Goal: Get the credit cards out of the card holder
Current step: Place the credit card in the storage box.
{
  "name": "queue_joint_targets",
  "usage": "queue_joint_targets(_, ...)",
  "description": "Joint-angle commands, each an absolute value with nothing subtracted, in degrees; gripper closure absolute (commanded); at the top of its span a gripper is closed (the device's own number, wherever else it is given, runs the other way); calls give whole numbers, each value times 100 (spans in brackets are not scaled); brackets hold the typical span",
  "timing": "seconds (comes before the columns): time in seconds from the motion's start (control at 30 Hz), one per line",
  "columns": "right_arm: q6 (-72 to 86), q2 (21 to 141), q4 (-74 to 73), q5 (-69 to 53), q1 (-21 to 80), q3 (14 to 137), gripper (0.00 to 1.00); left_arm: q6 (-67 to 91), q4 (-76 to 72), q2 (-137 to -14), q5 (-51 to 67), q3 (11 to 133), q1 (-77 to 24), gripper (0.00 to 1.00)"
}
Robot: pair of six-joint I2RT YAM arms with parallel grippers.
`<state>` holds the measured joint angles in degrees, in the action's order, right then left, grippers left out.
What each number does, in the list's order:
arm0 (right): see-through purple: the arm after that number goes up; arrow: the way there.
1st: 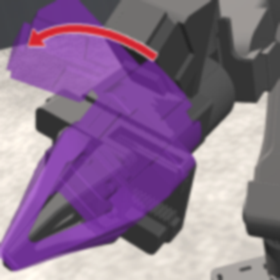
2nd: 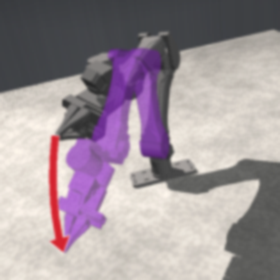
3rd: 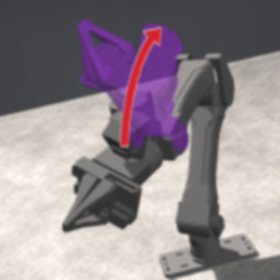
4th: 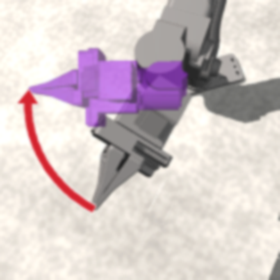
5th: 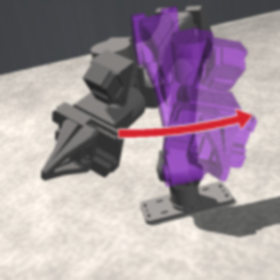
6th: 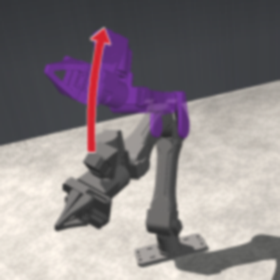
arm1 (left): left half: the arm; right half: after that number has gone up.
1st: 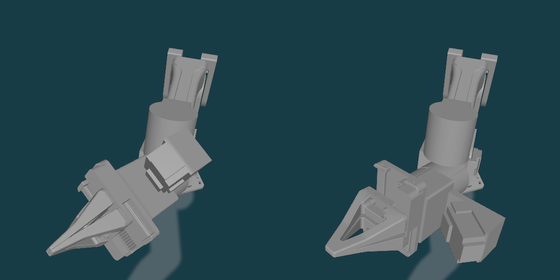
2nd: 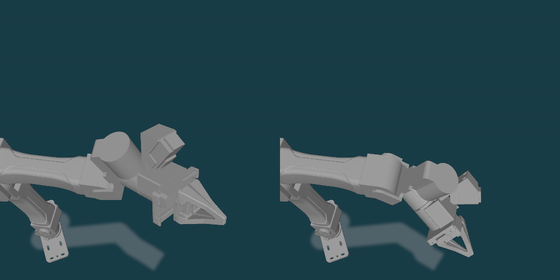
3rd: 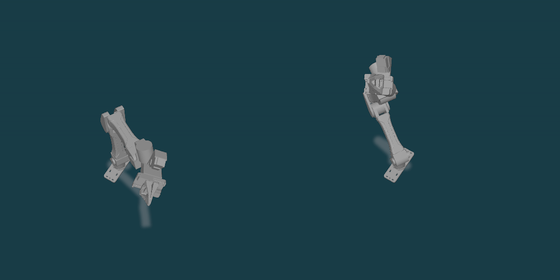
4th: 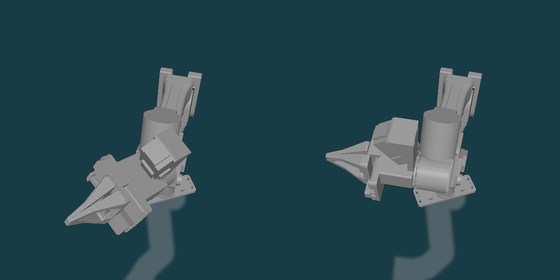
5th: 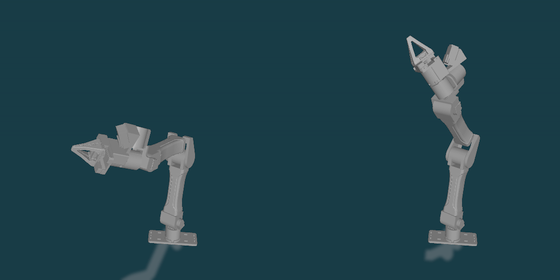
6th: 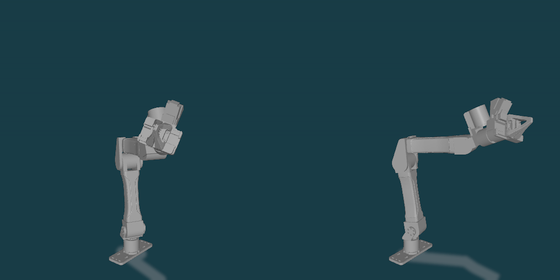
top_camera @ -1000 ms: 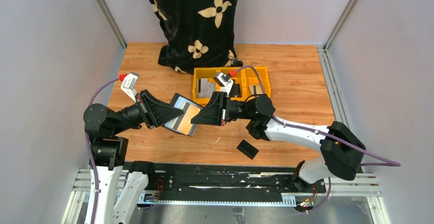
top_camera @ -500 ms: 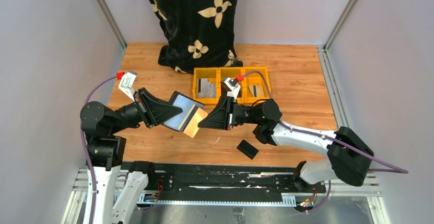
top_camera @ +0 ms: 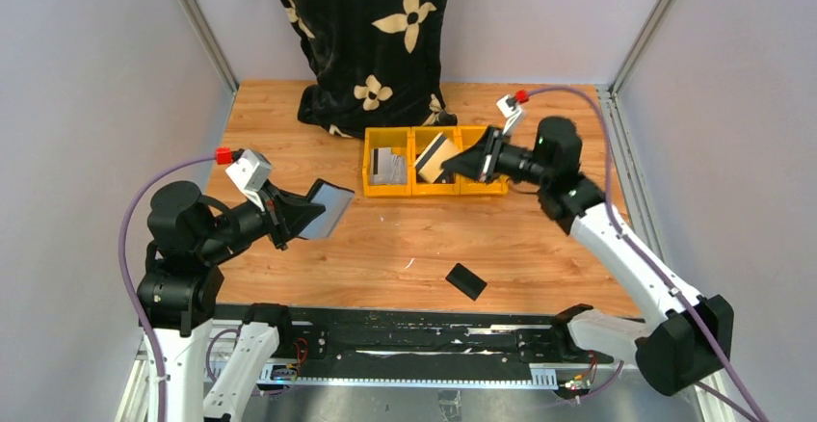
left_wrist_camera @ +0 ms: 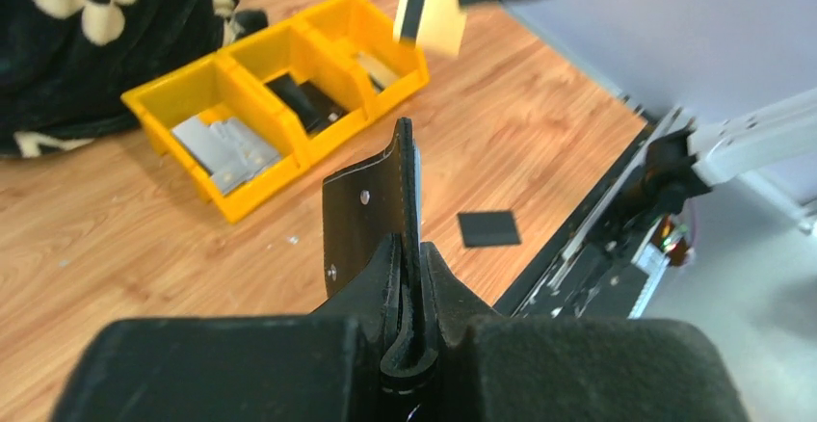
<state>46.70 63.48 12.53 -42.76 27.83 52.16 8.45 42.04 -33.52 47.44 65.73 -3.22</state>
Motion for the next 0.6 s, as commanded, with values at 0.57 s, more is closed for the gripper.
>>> queue_joint_targets(0.57, 1056, 10396, -3146, -1717, 1141, 8769, 100, -299, 5020, -3109, 5715, 6548, -316, 100)
